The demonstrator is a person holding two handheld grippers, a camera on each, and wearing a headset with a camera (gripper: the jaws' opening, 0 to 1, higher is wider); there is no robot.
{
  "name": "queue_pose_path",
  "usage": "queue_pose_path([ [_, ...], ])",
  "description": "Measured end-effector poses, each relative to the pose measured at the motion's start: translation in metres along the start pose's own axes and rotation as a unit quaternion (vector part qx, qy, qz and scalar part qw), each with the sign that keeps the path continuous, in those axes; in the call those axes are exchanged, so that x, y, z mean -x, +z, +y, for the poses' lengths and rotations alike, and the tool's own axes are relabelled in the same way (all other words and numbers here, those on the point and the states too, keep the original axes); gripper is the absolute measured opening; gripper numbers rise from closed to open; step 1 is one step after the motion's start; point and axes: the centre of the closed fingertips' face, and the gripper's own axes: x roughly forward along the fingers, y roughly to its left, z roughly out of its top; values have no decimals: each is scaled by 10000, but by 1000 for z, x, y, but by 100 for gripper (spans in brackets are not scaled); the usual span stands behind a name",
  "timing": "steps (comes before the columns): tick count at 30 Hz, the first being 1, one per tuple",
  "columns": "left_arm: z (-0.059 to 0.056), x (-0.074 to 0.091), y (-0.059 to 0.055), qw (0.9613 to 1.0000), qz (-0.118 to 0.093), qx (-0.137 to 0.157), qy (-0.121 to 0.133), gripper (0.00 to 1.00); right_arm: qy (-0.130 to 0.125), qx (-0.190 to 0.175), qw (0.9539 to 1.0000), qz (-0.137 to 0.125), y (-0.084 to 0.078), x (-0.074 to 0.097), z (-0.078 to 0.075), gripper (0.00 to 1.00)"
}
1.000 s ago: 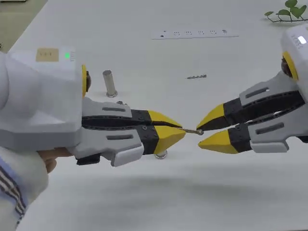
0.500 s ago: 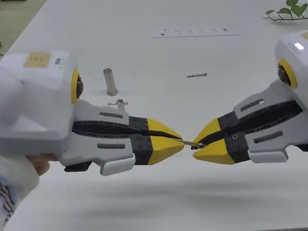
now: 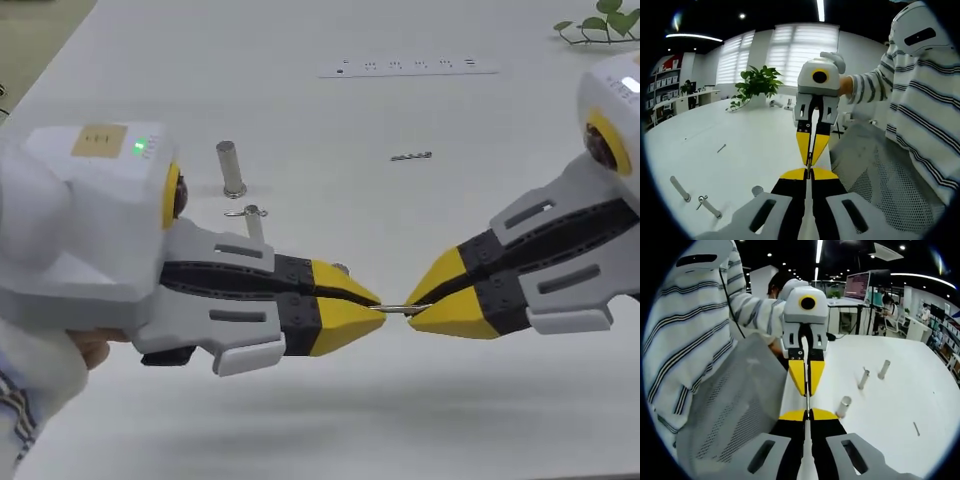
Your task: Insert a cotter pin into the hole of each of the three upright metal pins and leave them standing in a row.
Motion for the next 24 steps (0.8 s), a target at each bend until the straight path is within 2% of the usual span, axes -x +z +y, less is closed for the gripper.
queue_pose_path([
  [2,2,0,-3,10000,44,-19,-6,1,-1,-20,10000,42,-1,1,0,4],
  [4,5,-2,-9,9998,194,-30,17,1,-35,-24,10000,59,-1,2,-1,4],
  [9,5,-2,-12,9996,256,-78,-3,1,-12,15,9999,164,-6,2,1,4],
  [14,8,1,-13,9998,201,37,20,1,-44,-46,10000,75,-5,1,1,4],
  [20,11,1,-14,9997,173,21,141,2,-102,-93,9999,38,-5,-2,0,4],
  [23,11,-1,-11,9998,78,74,162,8,-106,-127,9999,-2,-3,-2,-2,4],
  [24,12,-1,-9,9997,-3,184,161,10,-87,-138,9999,-13,-3,-2,-3,4],
])
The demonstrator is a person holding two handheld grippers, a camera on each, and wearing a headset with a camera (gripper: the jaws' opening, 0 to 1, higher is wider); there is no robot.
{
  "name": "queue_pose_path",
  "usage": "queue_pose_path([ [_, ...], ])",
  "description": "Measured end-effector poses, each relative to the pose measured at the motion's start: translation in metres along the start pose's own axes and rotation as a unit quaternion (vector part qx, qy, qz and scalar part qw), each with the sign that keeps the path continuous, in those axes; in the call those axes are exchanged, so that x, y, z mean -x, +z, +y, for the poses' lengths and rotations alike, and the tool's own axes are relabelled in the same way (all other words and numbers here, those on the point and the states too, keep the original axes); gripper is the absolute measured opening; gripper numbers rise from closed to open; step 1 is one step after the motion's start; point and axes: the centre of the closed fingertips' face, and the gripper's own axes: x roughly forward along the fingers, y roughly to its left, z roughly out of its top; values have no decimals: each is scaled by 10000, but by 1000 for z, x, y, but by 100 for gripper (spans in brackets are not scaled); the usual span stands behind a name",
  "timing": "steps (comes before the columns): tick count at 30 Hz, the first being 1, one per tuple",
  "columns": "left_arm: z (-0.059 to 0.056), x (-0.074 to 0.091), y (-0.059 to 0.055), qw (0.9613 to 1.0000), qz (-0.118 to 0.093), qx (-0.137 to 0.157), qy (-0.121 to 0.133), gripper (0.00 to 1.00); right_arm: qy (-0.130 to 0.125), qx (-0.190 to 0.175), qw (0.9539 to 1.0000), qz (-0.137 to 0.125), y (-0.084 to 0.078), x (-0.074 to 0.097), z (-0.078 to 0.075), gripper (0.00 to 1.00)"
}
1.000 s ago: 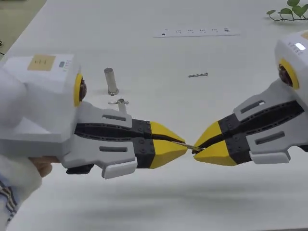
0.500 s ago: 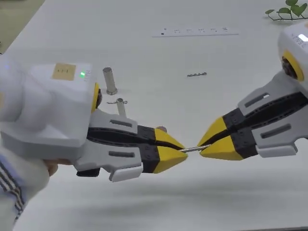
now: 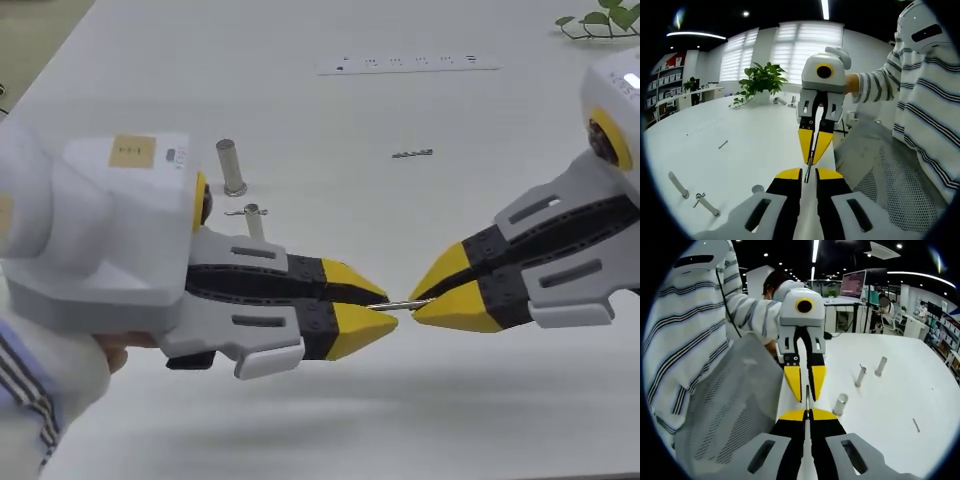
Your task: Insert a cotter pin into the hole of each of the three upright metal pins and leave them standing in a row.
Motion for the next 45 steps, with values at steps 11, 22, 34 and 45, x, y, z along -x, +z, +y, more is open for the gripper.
queue_pose_path([
  [11,34,2,-3,9960,-39,-140,882,29,-293,-205,9993,56,-13,1,-24,4],
  [22,66,3,-30,9880,213,72,1527,34,-651,-594,9959,193,-36,0,-53,4],
  [34,76,-6,-62,9844,557,353,1633,31,-641,-863,9940,217,-48,-10,-57,4],
  [45,82,-14,-79,9807,727,397,1769,26,-707,-1031,9919,237,-53,-14,-61,4],
])
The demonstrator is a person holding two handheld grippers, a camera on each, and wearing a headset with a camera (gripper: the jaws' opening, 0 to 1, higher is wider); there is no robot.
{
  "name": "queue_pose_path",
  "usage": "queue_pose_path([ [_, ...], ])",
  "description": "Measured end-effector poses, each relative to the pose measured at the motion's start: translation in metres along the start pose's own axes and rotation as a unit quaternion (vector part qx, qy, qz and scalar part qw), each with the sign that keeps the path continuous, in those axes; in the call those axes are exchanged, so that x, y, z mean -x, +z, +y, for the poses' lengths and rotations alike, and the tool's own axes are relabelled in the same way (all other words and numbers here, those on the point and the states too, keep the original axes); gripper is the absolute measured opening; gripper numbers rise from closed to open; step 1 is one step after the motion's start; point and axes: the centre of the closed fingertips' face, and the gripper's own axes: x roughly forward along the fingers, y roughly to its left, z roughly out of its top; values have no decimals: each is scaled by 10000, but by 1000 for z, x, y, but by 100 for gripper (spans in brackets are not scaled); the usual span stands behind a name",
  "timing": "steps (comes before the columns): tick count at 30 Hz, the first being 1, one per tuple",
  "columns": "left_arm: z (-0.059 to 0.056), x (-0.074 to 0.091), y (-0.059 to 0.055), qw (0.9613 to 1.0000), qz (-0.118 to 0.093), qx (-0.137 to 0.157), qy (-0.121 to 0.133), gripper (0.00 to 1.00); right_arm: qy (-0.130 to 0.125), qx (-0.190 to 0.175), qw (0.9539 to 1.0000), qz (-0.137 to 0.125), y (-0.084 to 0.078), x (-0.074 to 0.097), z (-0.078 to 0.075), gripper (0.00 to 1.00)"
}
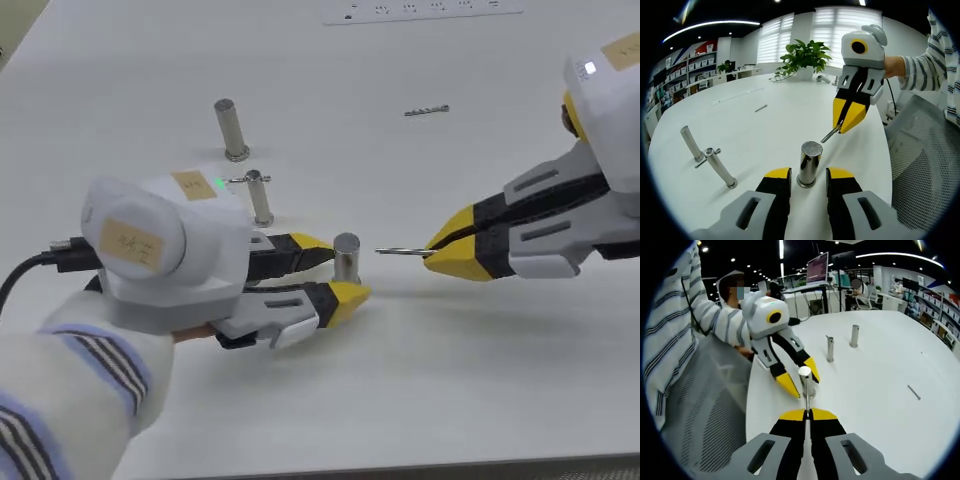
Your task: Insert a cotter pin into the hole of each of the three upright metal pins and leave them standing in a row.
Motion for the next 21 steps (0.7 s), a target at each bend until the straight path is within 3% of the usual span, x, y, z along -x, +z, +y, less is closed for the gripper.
queue_pose_path([
  [2,1,-1,-4,9998,133,-164,68,22,-13,-13,10000,-2,1,0,-1,4],
  [10,2,-2,0,9996,47,-252,153,13,5,5,10000,17,2,-1,0,4],
  [21,1,-2,-1,9995,125,-251,161,12,24,61,10000,40,7,-3,2,4],
])
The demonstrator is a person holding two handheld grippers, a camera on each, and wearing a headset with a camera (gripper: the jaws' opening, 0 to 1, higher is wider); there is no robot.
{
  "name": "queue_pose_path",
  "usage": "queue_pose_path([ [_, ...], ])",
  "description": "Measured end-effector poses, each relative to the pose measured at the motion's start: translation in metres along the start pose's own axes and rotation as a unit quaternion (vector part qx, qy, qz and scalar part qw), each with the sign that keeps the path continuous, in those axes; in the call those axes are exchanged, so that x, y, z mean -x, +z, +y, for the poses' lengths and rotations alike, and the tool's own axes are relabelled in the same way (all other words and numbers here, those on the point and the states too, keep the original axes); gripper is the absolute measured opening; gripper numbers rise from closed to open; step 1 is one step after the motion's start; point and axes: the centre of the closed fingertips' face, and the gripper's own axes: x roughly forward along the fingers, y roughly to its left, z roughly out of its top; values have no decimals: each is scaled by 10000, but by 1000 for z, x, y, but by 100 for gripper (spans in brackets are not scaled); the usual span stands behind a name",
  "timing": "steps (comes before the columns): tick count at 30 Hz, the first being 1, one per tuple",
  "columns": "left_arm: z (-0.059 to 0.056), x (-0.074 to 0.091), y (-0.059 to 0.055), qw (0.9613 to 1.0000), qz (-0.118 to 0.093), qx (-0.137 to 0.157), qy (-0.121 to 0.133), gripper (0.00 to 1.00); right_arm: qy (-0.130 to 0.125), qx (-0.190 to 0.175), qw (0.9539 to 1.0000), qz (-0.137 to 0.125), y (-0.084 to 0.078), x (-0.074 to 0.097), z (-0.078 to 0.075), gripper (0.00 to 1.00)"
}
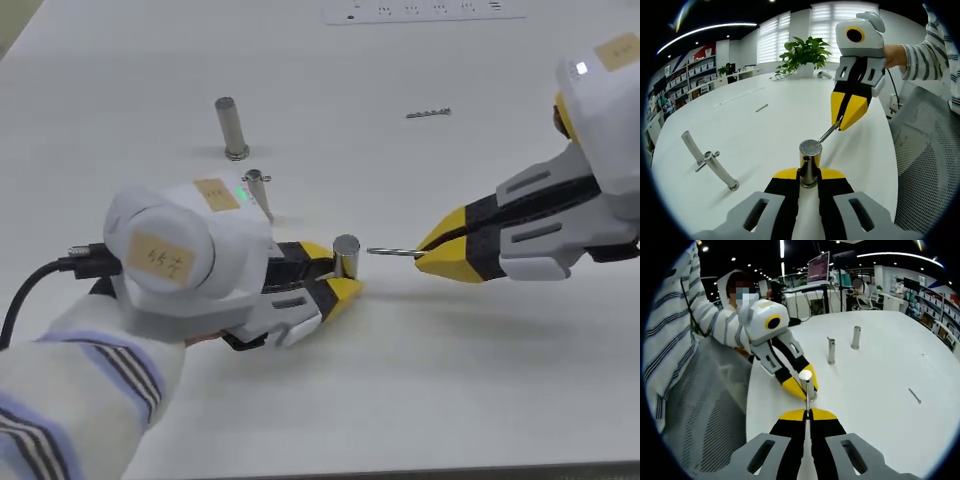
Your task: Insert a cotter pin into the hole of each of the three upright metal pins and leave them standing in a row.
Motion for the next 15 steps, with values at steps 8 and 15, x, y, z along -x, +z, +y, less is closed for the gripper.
queue_pose_path([
  [8,0,0,0,10000,63,-17,-17,11,37,142,9999,25,1,-2,-1,4],
  [15,0,-1,-1,9999,121,-33,-73,11,-9,388,9992,27,8,-5,-1,4],
])
